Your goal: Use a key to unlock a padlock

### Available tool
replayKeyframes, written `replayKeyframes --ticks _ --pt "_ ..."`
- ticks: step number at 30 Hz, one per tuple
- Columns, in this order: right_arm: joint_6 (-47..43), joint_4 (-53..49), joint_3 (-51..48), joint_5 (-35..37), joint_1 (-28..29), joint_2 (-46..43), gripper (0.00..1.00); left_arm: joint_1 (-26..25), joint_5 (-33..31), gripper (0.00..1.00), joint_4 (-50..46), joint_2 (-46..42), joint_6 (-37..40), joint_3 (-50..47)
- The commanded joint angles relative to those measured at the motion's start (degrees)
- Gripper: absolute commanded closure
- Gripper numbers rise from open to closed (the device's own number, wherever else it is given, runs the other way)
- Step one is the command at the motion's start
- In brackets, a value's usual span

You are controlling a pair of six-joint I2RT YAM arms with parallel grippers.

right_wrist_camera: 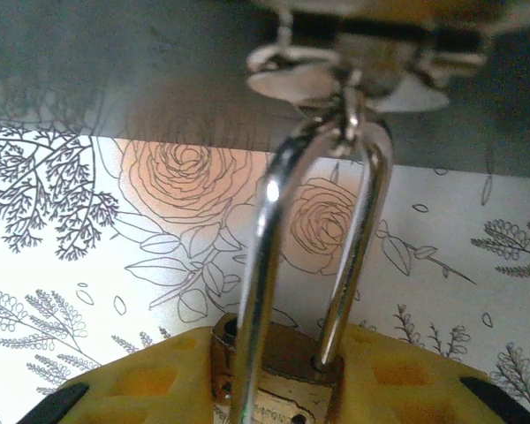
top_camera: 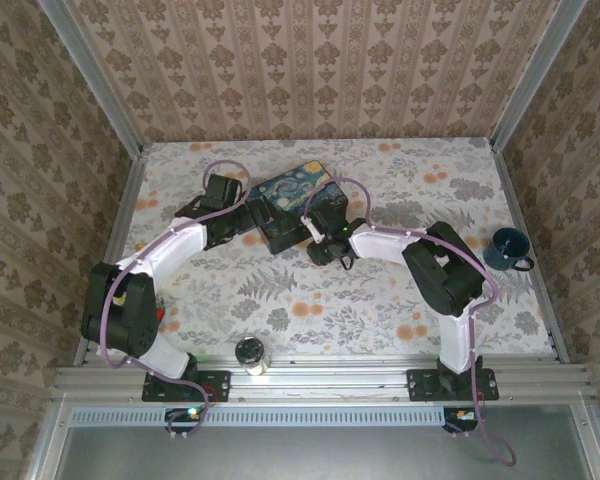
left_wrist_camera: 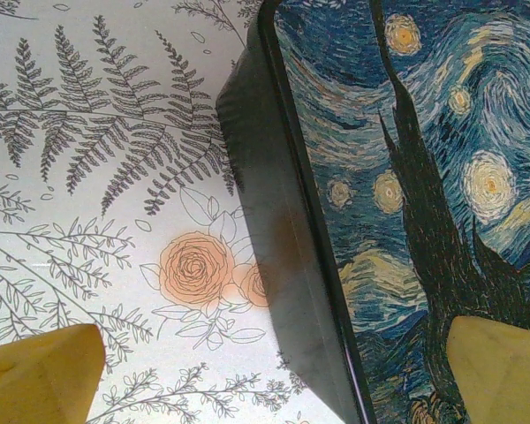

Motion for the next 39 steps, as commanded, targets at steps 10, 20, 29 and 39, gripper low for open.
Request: replayKeyframes --ticks 10,20,29,39 --pt "5.4 0.71 -4.53 -5.42 -3.67 -5.39 0.62 -5.45 -7.96 0.0 -4.07 1.27 4.24 4.49" --pt "5.15 -0.64 -4.32 -1.57 -4.04 -3.75 0.55 -5.58 -7.69 0.0 -3.99 1.82 4.46 4.83" --pt "2.15 0.61 -3.98 -5.39 -4.04 -3.61 0.59 -5.66 -6.99 0.0 -3.72 2.48 4.06 5.22" --pt "0.99 -1.11 -3.61 -6.5 -4.3 -5.23 0.81 -5.68 -7.69 0.0 -3.48 2.61 5.16 5.22"
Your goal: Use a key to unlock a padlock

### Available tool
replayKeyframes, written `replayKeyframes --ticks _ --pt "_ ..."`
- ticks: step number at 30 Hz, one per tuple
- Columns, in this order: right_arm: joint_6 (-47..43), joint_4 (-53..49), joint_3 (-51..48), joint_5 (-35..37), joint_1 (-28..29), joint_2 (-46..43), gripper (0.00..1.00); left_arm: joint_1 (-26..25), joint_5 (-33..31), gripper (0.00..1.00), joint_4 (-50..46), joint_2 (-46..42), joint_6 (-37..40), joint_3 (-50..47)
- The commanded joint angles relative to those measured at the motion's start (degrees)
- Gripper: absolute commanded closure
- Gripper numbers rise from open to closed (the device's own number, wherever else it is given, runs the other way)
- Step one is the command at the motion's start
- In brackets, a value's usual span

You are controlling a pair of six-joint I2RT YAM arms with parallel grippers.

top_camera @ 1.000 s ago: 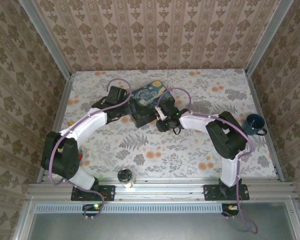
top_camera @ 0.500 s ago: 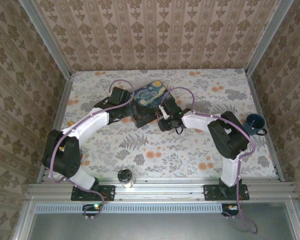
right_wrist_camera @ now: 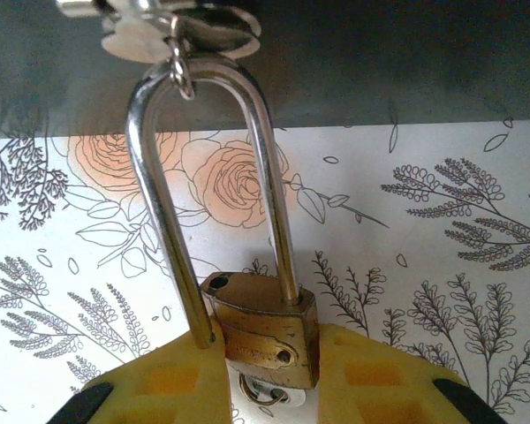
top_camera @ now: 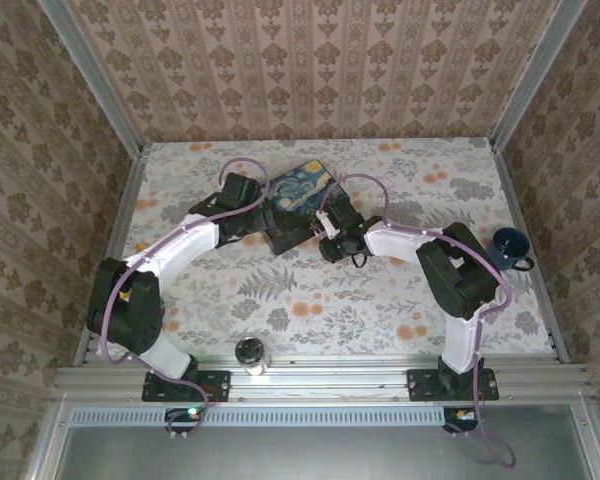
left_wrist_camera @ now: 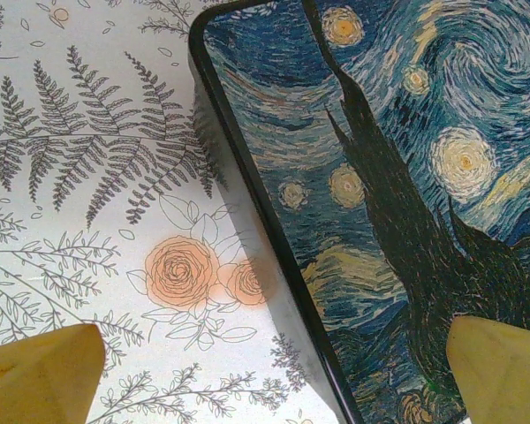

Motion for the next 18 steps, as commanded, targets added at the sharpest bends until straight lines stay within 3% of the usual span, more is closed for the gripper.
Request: replayKeyframes --ticks 1,6,12,18 --pt "0.05 -2.0 0.37 -2.21 -0.52 -1.55 0.82 -0.27 -0.79 0.0 -0.51 0.82 1.77 1.57" --pt "4.02 -0.75 -1.17 -8.09 -2.3 -3.19 0.82 -0.6 -1.25 0.0 -0.7 1.13 2.39 1.65" --pt "9.01 3.84 -4.15 -17.65 -6.32 -4.84 0.95 -0.69 -1.14 0.0 -0.6 1.26 2.39 1.58" --pt "12.37 7.19 -5.41 -22.75 -8.54 -4.52 1.0 -0.69 -0.87 0.0 -0.38 1.4 2.17 1.52"
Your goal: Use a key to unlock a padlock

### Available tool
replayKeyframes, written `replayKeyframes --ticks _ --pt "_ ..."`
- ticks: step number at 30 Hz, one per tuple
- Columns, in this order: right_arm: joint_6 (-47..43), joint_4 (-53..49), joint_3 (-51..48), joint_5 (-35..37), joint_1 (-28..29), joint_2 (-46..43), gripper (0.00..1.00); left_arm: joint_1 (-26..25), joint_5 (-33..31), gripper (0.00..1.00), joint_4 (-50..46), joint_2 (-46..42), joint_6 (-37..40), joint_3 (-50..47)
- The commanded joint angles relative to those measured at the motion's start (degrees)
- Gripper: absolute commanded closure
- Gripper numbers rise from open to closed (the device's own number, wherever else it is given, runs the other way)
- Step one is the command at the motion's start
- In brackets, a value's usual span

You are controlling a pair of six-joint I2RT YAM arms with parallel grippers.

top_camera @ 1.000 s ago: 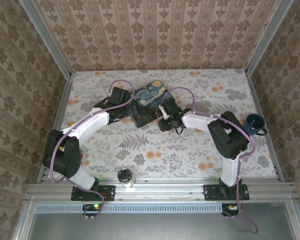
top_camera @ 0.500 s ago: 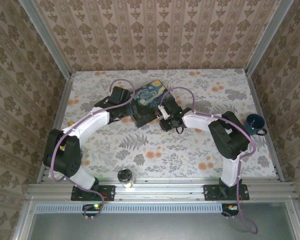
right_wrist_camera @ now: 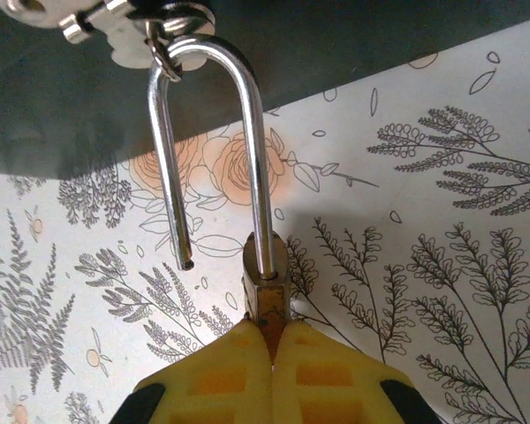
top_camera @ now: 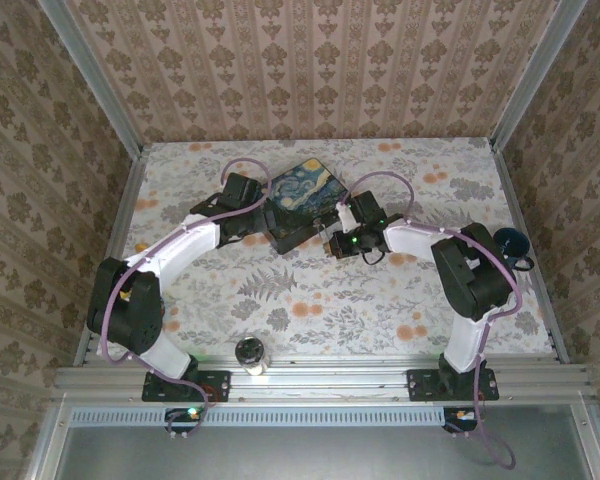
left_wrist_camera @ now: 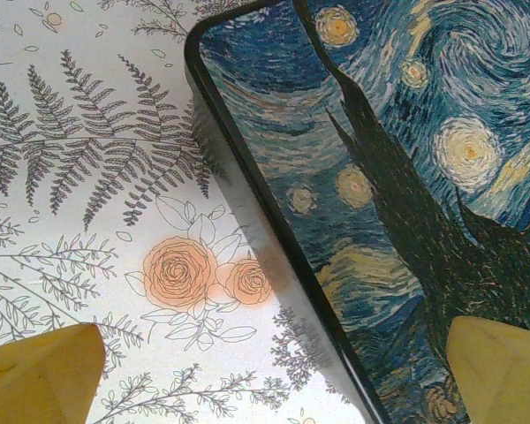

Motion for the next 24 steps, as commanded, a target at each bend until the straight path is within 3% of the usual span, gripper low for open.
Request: replayKeyframes --ticks 1,6,15,24 --pt "3.58 3.02 -0.64 -4.83 -0.69 -1.28 1.0 -0.27 -0.68 0.0 -0.33 1.37 1.16 1.52" --pt "8.01 4.49 -0.83 -6.75 -1.31 -1.18 1.0 -0.85 -1.92 0.0 -0.05 2.2 2.4 1.86" --pt "18.27 7.59 -1.57 -9.27 -1.48 -2.04 1.0 -5.17 -11.52 0.0 0.52 4.98 6.14 3.49" --pt "24.58 12.11 -3.05 -9.08 -1.57 -1.93 1.0 -5.72 -12.96 0.0 -0.25 8.67 5.06 4.94"
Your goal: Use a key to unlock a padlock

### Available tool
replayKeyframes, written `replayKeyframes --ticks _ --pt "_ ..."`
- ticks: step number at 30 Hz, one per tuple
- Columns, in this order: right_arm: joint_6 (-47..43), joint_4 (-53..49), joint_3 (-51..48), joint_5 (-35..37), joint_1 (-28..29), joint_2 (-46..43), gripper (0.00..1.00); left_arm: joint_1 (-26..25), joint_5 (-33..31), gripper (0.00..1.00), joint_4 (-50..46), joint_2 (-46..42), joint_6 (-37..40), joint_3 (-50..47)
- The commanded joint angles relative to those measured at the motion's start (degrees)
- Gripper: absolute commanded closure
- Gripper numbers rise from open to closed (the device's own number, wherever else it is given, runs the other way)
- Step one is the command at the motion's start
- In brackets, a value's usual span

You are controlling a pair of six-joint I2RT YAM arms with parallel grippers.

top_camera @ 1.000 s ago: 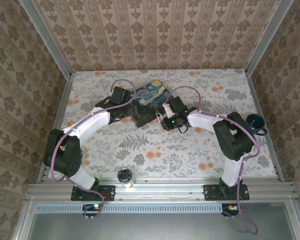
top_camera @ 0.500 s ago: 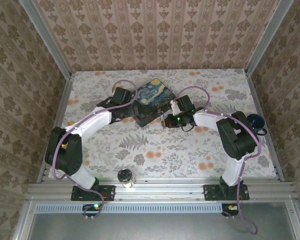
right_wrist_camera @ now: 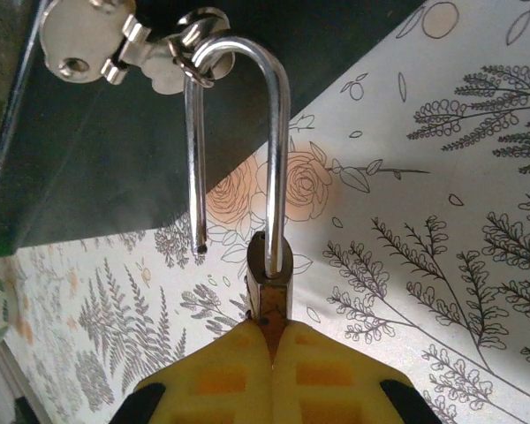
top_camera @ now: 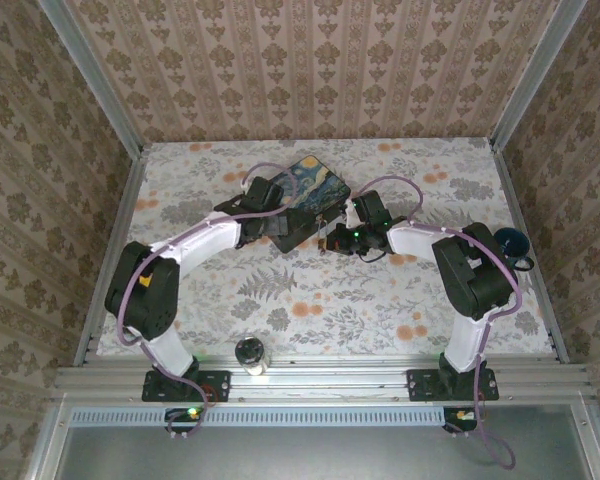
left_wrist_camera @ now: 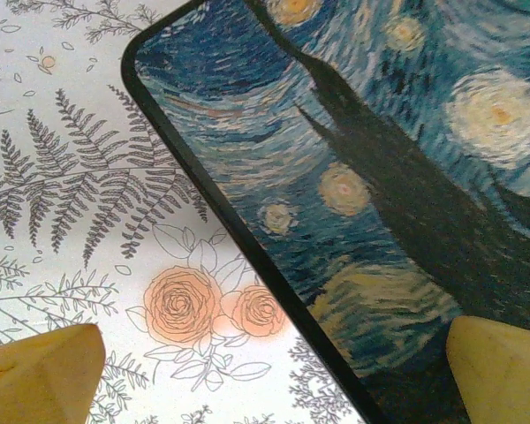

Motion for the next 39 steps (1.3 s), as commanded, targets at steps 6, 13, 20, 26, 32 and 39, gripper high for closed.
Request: replayKeyframes --ticks 6,13,20,26,32,39 --pt "7.84 8.65 -2.22 -1.38 -0.61 -0.87 1.0 -0.17 -2.64 0.04 -3.29 1.87 -0.03 1.33" --pt "11.16 12.88 -2.99 -1.73 -0.92 -0.16 1.0 -0.17 -2.44 0.12 -3.0 1.23 -0.05 -0.43" --pt "12.06 13.53 -3.44 -0.45 -1.26 -0.78 1.0 -0.17 -1.64 0.13 -3.13 1.27 -0.22 -0.96" --pt "12.36 13.4 -4.15 2.21 -1.53 -1.5 1.0 -0.17 -1.13 0.13 -2.78 0.62 -0.23 -1.41" --pt "13.72 15.11 -5.27 3.84 -1.53 -1.54 1.0 -0.17 -0.99 0.13 -2.62 0.27 -0.33 -2.33" --pt "14.85 16.69 -5.63 4.77 -1.53 -1.26 1.0 -0.17 -0.61 0.13 -2.16 0.0 -0.37 -2.86"
